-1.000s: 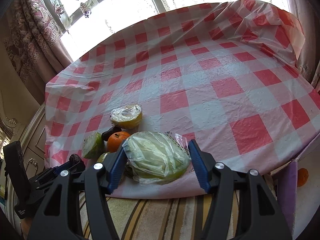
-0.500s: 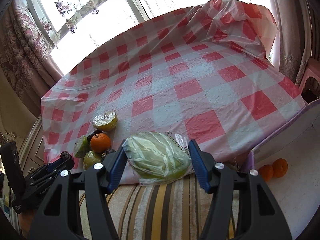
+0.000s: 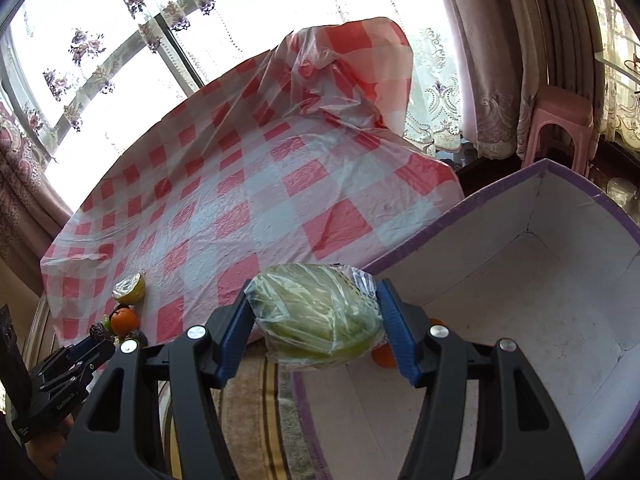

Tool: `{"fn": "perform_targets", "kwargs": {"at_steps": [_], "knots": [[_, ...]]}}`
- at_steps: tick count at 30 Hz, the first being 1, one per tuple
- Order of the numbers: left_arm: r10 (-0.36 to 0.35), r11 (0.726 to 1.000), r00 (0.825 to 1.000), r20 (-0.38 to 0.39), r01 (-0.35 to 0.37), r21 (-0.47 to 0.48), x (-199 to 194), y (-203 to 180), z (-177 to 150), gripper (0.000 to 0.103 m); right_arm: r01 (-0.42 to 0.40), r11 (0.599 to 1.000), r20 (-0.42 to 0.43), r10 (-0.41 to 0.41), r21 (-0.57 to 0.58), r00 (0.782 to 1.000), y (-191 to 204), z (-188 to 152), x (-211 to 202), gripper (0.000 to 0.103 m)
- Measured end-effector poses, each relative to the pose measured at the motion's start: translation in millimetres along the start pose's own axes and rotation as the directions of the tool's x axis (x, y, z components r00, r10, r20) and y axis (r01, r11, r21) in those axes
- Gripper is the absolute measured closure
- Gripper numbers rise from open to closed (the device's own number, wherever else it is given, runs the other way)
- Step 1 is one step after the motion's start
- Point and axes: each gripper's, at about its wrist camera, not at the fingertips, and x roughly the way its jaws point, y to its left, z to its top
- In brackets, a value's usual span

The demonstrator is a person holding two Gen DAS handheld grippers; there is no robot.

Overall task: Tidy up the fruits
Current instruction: 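Carry both fruits into the white box and open both tools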

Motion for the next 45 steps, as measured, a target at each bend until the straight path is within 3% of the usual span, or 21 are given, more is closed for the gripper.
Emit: {"fn": "perform_targets", "kwargs": {"at_steps": [6, 12, 18, 21, 25, 27, 31, 38, 41, 45], "knots": [[-0.077, 0.990, 0.997, -0.007, 0.077, 0.118, 13.2, -60.7, 23.5, 0.067, 0.078, 0.994, 0.008, -0.079, 0.075, 0.997, -46.4, 3.4, -3.8, 0.042], [-0.160, 0.957, 0.987, -0.024, 0.161, 0.243, 29.8, -129.7, 37.1, 0.067, 0.145, 0.981, -0.010, -0.145, 0.128, 0.989, -78.0, 0.7, 2.0, 0.042], [-0.248, 0.907, 0.959, -0.134, 0.279, 0.316, 62.4, -190.9, 33.9, 0.067, 0.219, 0.963, -0.039, -0.215, 0.156, 0.976, -100.3, 0.4, 11.9, 0.042], [-0.253, 0.881, 0.942, -0.219, 0.318, 0.351, 83.1, -218.3, 27.8, 0.067, 0.231, 0.957, -0.070, -0.222, 0.174, 0.973, -108.1, 2.0, 22.7, 0.042], [-0.208, 0.862, 0.929, -0.308, 0.322, 0.391, 110.8, -238.0, 15.5, 0.067, 0.268, 0.946, -0.112, -0.251, 0.183, 0.961, -114.9, 2.9, 37.3, 0.042], [-0.173, 0.849, 0.930, -0.325, 0.308, 0.429, 118.8, -245.2, 9.7, 0.067, 0.279, 0.943, -0.128, -0.259, 0.181, 0.957, -116.9, 2.7, 44.2, 0.042], [-0.083, 0.810, 0.950, -0.302, 0.241, 0.535, 127.1, -257.0, 3.8, 0.067, 0.301, 0.939, -0.156, -0.276, 0.165, 0.948, -116.9, 3.4, 58.6, 0.042], [0.020, 0.758, 0.951, -0.308, 0.187, 0.624, 149.6, -260.2, -5.7, 0.066, 0.309, 0.936, -0.231, -0.268, 0.169, 0.935, -122.7, -4.5, 87.0, 0.042], [0.073, 0.714, 0.954, -0.290, 0.153, 0.683, 154.2, -266.2, -14.6, 0.065, 0.304, 0.938, -0.249, -0.258, 0.168, 0.933, -122.1, -7.0, 92.7, 0.041], [0.103, 0.704, 0.958, -0.267, 0.119, 0.700, 157.0, -265.8, -16.8, 0.061, 0.319, 0.933, -0.257, -0.270, 0.169, 0.928, -123.9, -7.5, 93.9, 0.040]]}}
